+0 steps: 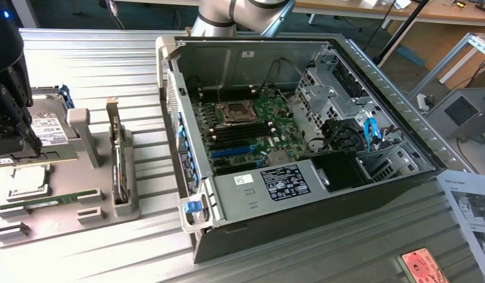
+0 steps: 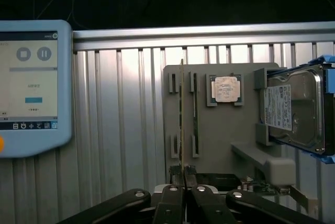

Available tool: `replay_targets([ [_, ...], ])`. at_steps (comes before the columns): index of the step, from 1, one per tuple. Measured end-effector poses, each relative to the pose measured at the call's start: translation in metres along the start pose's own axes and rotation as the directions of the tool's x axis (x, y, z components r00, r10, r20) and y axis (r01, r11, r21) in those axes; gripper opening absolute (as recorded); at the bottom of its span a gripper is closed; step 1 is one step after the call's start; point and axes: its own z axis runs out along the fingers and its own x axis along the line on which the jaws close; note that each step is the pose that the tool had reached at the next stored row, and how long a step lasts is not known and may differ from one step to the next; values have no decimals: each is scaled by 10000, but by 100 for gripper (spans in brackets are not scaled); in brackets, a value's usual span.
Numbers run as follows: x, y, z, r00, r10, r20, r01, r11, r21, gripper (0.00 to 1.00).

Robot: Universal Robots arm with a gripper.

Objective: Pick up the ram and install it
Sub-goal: 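Pick up the ram and move it above insertion slot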

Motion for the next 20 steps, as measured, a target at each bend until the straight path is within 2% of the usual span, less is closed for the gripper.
replay_targets([
  [20,-8,-207,-9,10000,0,0,0,10000,0,12],
])
